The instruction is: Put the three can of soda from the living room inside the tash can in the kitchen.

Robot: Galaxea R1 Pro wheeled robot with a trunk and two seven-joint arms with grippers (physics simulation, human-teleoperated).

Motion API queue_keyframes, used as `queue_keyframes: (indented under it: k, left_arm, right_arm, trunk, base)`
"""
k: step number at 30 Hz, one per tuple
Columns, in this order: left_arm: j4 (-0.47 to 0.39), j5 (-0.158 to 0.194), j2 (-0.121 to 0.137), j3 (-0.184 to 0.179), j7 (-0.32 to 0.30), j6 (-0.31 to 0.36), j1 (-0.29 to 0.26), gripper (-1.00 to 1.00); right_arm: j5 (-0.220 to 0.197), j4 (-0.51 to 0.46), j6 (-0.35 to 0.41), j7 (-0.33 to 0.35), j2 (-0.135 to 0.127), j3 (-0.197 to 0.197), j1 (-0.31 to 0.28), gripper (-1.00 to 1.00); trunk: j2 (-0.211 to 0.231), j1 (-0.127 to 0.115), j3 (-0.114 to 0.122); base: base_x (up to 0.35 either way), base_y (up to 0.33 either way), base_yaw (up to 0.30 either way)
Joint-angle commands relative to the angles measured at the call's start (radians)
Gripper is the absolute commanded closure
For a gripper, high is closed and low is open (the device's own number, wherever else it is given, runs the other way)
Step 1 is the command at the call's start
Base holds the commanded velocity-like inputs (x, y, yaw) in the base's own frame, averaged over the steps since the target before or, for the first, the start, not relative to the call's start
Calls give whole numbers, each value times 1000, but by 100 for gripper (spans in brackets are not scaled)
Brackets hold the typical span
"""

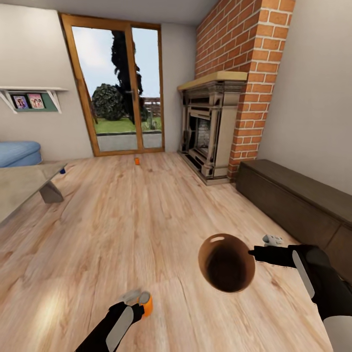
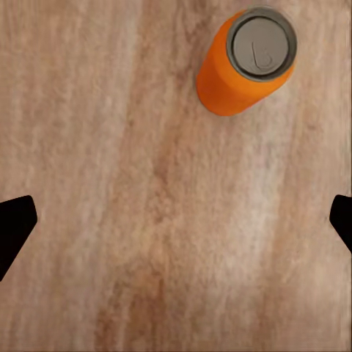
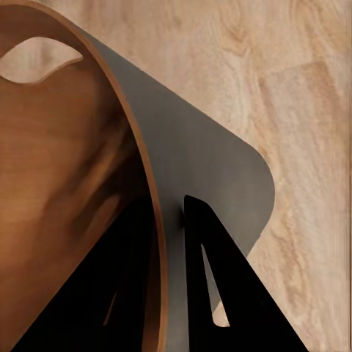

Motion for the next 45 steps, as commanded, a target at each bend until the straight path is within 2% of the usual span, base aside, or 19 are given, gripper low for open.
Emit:
queue_keyframes:
  k: [1, 10, 12, 19, 25, 26, 28, 33, 35, 38, 40, 45]
  left_arm:
    - [0, 0, 0, 0, 0, 0, 0, -100]
    - [0, -1, 5, 2, -2, 3, -1, -100]
    - [0, 1, 23, 3, -6, 8, -3, -100]
    - [5, 3, 33, -3, -10, 15, -6, -100]
    - [6, 6, 32, 5, 8, 44, -7, -100]
    - [6, 6, 33, 8, 10, 69, -9, -100]
    - [7, 5, 37, 10, 13, 97, -15, -100]
    - [16, 10, 82, 13, 10, 127, -32, -100]
    - [18, 11, 87, 16, 9, 128, -38, -100]
    - [23, 10, 93, 61, 7, 130, -61, -100]
    - [27, 7, 94, 75, 5, 130, -66, -100]
    - [33, 1, 96, 82, 2, 128, -72, -100]
  right_arm:
    - [-20, -1, 4, 2, 0, 0, 0, 100]
    - [-20, -8, 5, 3, -2, 0, 0, 100]
    - [-20, -30, 6, 3, -4, 0, 6, 100]
    - [-24, -188, 15, 7, -9, -1, 85, 100]
    - [-22, -206, 16, 7, -8, 0, 95, 100]
    - [-22, -207, 16, 7, -9, 0, 96, 100]
    - [-22, -209, 16, 7, -10, 0, 96, 100]
    - [-26, -216, 16, 8, -13, 0, 97, 100]
    - [-27, -224, 19, 9, -15, 0, 98, 100]
    - [-30, -333, 86, 9, -17, -6, 121, 100]
    - [-26, -376, 86, 9, -17, -9, 130, 100]
    - [-21, -413, 86, 8, -17, -4, 137, 100]
  trunk:
    - [0, 0, 0]
    - [0, 0, 0]
    - [0, 0, 0]
    - [0, 0, 0]
    - [0, 0, 0]
    - [0, 0, 0]
    - [-1, 1, -8]
    - [-2, 3, -27]
    - [-2, 4, -35]
    - [-3, 5, -46]
    - [-3, 6, -54]
    - [-5, 8, -73]
  base:
    - [331, -166, 0]
    - [329, -171, 0]
    - [327, -174, 0]
    - [327, -174, 0]
    - [151, -83, 0]
    - [22, -13, 0]
    - [14, -8, 0]
    - [4, -2, 0]
    - [1, 0, 0]
    - [0, 0, 0]
    - [0, 0, 0]
    - [0, 0, 0]
